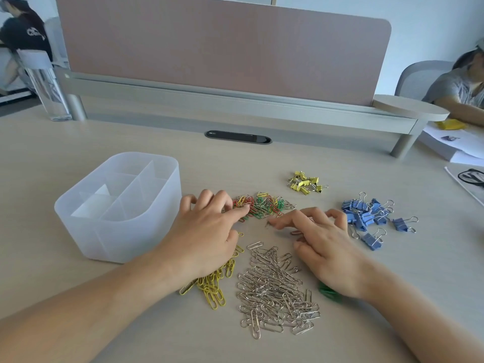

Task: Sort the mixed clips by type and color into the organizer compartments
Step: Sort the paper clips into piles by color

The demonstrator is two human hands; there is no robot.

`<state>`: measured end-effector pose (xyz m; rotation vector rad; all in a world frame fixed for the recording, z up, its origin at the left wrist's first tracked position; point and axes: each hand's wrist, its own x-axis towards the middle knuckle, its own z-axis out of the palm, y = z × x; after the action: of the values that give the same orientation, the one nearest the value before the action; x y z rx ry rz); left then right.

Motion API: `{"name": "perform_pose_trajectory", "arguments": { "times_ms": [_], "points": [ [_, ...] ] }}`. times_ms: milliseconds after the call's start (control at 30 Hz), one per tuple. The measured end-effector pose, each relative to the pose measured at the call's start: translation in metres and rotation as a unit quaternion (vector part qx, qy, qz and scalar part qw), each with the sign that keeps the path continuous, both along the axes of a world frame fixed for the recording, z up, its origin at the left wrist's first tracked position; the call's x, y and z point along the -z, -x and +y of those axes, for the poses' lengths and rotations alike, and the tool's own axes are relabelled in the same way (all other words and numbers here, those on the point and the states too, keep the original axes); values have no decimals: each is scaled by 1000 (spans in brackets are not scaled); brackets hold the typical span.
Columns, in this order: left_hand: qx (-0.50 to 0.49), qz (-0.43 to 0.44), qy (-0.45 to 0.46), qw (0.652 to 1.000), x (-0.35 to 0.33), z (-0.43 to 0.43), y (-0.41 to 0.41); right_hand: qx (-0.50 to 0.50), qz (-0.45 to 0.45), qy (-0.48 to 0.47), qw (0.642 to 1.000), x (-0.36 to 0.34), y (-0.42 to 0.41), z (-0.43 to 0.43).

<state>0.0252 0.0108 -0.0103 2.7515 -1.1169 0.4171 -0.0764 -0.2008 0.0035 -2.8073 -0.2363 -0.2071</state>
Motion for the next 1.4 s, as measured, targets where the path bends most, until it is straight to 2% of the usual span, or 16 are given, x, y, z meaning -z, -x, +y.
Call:
{"name": "perform_pose_trajectory", "arguments": {
  "times_ms": [167,333,467,567,700,1000,1167,1300,1400],
  "points": [
    [7,1,27,1000,-3,-2,2,43,-47,-62,996,0,0,-3],
    [55,17,39,998,-6,-1,6,37,-23,-34,998,1,-1,-4],
    [107,64,51,991,-10,-1,7,-9,-39,-72,997,-1,2,-3],
    [129,116,97,980,-10,1,7,5,-71,-71,995,1,3,-7],
    [125,120,130,976,-8,2,7,4,-46,-40,998,2,2,-7],
    [171,138,80,972,-11,8,14,-25,-36,-42,998,3,7,-7],
    [133,61,56,988,-14,6,30,-22,-112,19,993,8,5,-11],
    [150,54,25,987,-14,6,40,-32,-89,54,994,8,4,-8],
    [156,90,27,983,-16,5,42,-61,-73,34,995,7,7,-5]
  ]
}}
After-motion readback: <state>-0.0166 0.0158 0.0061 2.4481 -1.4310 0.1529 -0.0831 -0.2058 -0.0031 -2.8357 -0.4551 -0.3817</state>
